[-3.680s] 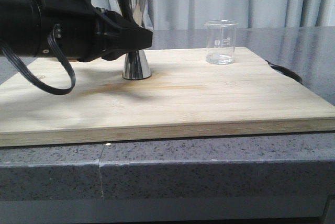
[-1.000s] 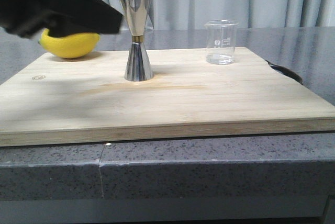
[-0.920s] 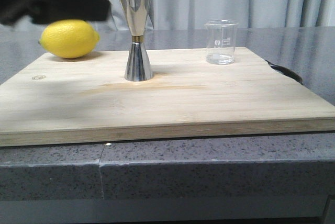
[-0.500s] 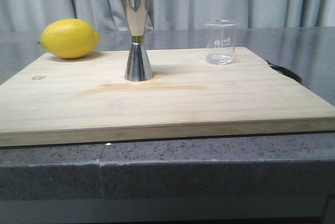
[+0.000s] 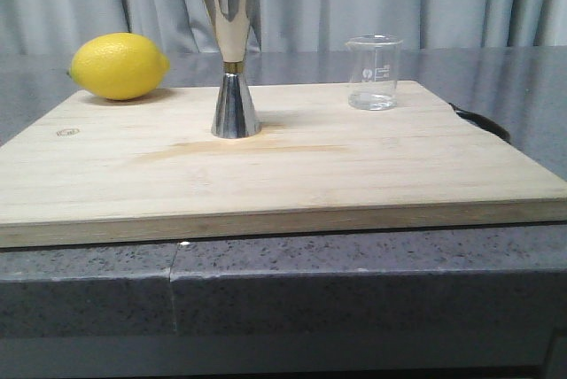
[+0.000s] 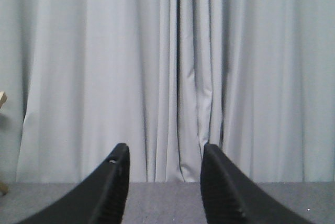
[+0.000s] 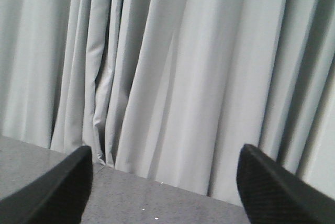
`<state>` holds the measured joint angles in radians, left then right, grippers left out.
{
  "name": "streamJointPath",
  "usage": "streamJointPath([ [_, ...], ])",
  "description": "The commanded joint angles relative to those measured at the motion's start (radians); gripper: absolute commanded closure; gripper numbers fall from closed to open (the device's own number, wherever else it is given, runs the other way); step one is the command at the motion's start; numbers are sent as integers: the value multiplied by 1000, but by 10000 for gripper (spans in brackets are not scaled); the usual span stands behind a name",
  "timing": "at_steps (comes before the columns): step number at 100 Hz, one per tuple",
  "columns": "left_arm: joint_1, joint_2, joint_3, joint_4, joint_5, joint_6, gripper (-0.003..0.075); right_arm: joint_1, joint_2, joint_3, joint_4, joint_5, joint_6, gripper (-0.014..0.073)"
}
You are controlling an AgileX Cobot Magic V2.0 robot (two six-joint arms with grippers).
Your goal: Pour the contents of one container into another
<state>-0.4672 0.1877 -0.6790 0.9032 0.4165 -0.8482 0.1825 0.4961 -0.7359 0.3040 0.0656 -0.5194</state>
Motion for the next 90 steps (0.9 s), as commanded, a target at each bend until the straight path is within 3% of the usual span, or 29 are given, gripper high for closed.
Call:
streamJointPath([
  [1,6,6,-23,-60,15,45,481,-46,-31,-4,-42,-36,-13,82],
  [16,6,6,45,-163,-52,200,549,-151,-62,41,-51,51,-13,82],
  [30,6,6,150,-161,-154,220,587,-243,-89,109,-43,62,-8,97],
  [51,6,6,303,-153,-344,220,662,-264,-128,247,-4,-22,-8,368],
  [61,6,6,351,-128,-373,220,740,-264,-147,294,12,-22,-8,494],
  [72,6,6,382,-93,-379,220,739,-264,-173,331,31,-43,-8,645],
  [90,6,6,387,-80,-380,220,739,-264,-188,345,31,-66,-8,662],
])
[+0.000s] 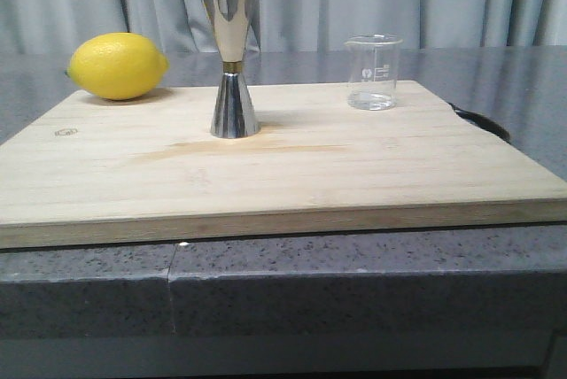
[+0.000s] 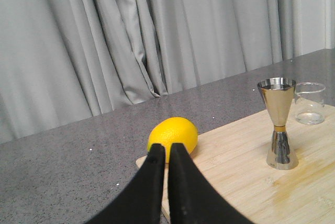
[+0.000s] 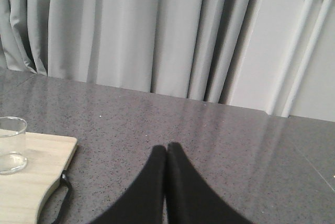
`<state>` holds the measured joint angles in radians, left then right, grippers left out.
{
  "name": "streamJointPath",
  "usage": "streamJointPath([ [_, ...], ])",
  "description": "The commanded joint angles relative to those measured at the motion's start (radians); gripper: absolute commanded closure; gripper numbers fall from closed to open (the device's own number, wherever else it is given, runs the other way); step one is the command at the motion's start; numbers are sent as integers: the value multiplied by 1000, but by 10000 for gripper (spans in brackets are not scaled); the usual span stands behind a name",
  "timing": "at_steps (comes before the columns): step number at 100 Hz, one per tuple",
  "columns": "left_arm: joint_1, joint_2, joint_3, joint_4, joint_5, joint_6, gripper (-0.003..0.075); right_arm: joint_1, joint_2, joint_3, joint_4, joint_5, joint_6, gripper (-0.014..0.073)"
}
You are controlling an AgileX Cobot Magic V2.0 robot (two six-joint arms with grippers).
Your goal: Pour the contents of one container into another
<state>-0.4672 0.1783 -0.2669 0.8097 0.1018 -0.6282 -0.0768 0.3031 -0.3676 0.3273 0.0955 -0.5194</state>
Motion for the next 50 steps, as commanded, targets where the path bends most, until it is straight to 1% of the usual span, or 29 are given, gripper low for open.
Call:
streamJointPath([
  [1,6,16,-25,13,-66,0,739,-5,5,-23,8,-96,-8,662],
  [50,6,16,-25,13,-66,0,739,-5,5,-23,8,-85,-8,664],
])
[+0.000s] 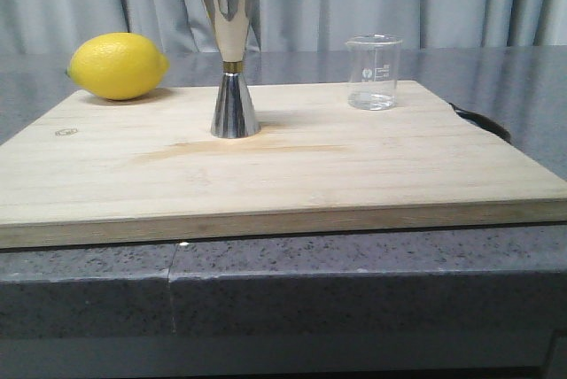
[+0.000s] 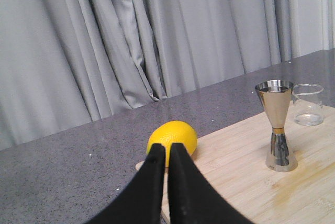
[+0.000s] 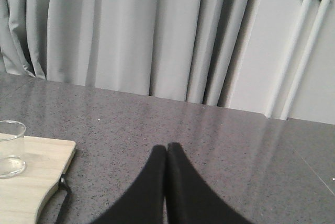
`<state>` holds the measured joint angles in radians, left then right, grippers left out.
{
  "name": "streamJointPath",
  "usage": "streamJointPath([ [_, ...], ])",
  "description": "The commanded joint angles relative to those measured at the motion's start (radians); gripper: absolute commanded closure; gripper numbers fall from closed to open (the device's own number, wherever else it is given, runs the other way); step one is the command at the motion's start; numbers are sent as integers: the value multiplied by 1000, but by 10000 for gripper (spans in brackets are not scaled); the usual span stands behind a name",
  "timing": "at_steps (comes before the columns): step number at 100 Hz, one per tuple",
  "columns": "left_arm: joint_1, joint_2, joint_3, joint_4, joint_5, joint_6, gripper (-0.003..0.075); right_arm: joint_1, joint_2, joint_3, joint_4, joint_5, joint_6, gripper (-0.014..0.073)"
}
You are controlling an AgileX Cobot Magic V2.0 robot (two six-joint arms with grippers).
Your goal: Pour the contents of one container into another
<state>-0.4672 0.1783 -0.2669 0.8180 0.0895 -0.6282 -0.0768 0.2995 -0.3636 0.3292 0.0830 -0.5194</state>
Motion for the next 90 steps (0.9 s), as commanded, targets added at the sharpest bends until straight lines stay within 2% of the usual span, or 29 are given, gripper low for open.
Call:
streamJointPath([
  [1,6,16,-25,5,-53,0,739,-5,8,-27,6,-73,-8,664],
  [25,6,16,-25,0,-53,0,739,-5,8,-27,6,-73,-8,664],
  [34,10,16,-25,-146,-49,5,739,-5,8,-27,6,-73,-8,664],
  [43,31,11,-21,-210,-12,138,739,-5,8,-27,6,-73,-8,664],
  [50,70,-3,-5,-335,-16,287,739,-5,8,-27,6,-73,-8,664],
  [68,216,-63,118,-747,-170,606,739,-5,8,-27,6,-73,-8,664],
  [73,257,-85,160,-818,-222,640,739,-5,8,-27,6,-73,-8,664],
  [90,344,-170,245,-823,-232,640,739,-5,8,-27,6,-73,-8,664],
])
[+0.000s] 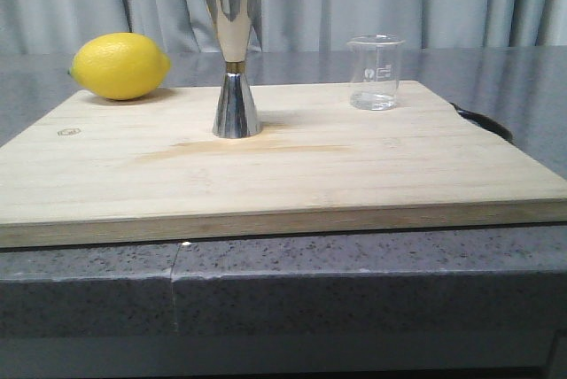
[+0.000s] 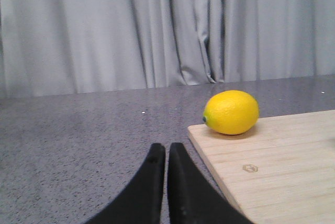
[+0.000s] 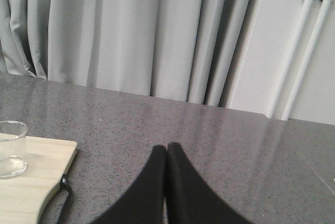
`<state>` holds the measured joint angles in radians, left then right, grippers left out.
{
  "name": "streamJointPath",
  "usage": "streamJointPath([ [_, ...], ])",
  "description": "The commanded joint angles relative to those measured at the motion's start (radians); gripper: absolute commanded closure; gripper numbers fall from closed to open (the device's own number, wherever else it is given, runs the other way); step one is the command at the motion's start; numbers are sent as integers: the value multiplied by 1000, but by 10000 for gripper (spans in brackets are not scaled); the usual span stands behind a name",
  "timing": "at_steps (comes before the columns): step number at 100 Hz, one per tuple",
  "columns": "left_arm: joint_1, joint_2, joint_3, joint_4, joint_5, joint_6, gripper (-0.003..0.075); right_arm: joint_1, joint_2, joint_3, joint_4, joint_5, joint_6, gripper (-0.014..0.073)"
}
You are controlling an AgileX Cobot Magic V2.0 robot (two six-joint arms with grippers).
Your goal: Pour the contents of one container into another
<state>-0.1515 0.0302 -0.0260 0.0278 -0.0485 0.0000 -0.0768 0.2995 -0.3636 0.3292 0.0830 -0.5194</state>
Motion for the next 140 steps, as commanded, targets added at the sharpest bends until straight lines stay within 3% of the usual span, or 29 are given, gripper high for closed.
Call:
streamJointPath([
  [1,31,-25,7,-35,-94,11,739,-5,8,-27,6,-73,-8,664],
  [22,54,-62,37,-22,-34,11,739,-5,8,-27,6,-73,-8,664],
  [93,54,-62,37,-17,-34,11,739,-5,8,-27,6,-73,-8,664],
  [112,54,-62,37,-17,-34,11,739,59,8,-27,6,-70,-8,664],
  [140,54,-62,37,-17,-34,11,739,61,6,26,-14,-95,36,664],
])
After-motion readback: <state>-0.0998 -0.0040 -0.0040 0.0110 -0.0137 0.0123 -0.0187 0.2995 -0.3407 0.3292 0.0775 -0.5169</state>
